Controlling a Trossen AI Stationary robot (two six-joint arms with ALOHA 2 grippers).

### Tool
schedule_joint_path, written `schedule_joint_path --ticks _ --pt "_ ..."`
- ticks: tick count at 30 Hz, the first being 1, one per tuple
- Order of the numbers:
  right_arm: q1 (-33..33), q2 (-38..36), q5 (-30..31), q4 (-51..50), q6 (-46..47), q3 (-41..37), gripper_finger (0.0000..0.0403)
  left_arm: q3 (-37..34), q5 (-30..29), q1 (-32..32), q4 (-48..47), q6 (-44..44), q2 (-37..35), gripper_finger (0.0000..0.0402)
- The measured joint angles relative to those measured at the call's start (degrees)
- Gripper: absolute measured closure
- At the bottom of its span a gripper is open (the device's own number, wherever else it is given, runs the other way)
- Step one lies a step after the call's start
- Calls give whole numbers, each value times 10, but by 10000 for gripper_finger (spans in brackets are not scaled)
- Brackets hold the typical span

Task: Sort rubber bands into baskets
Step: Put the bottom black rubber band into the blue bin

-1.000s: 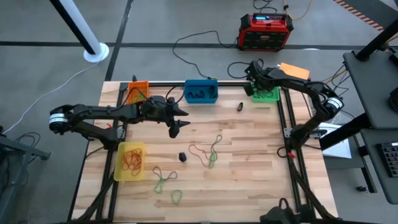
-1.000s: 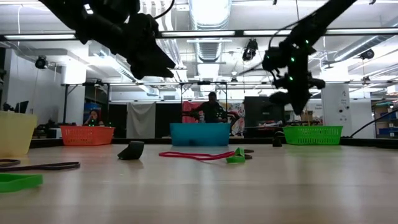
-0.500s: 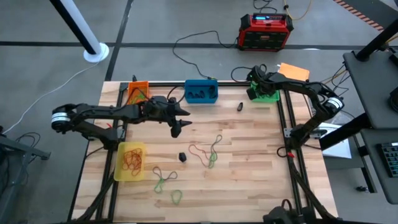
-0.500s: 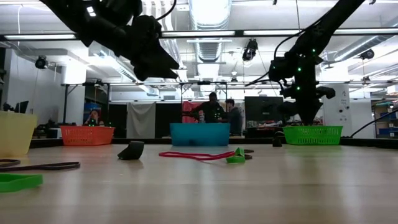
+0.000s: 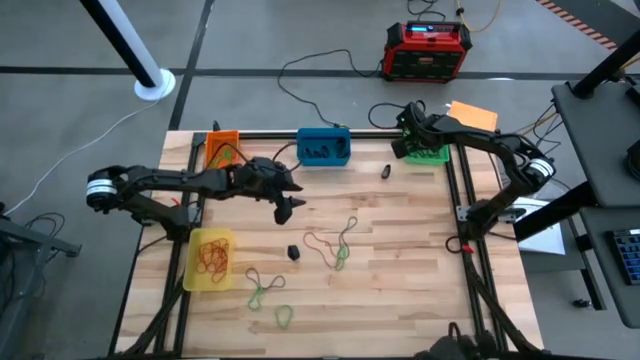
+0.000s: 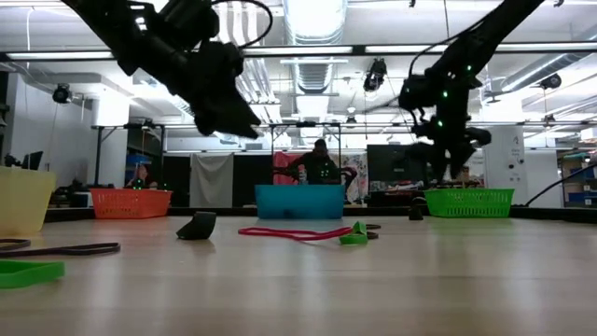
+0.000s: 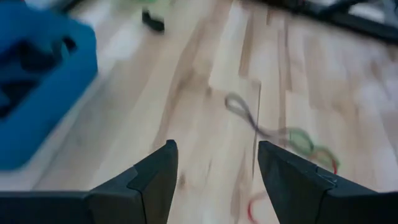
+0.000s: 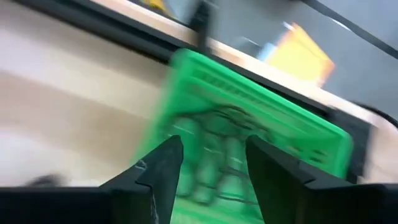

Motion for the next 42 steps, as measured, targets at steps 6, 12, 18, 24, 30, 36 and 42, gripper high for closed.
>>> schedule_joint_path --ticks 6,12,18,24,30,36,42 --pt "63 -41 -76 46 -25 -2 227 0 19 -25 -59 0 0 196" --pt "155 -77 -75 86 -40 -3 227 0 30 -81 -67 16 3 196" --pt "244 -103 -75 139 -49 -13 227 0 -20 -134 -63 18 3 196" --pt "315 -115 -75 181 -60 -31 227 0 -66 -171 -28 12 13 196" --pt "372 -120 -75 187 -60 -32 227 0 -66 -188 39 15 56 196" --pt "420 -133 -75 208 -72 -36 227 0 -67 -188 83 16 127 196" --pt "443 -145 -75 217 -72 -46 227 12 -90 -188 88 19 184 196"
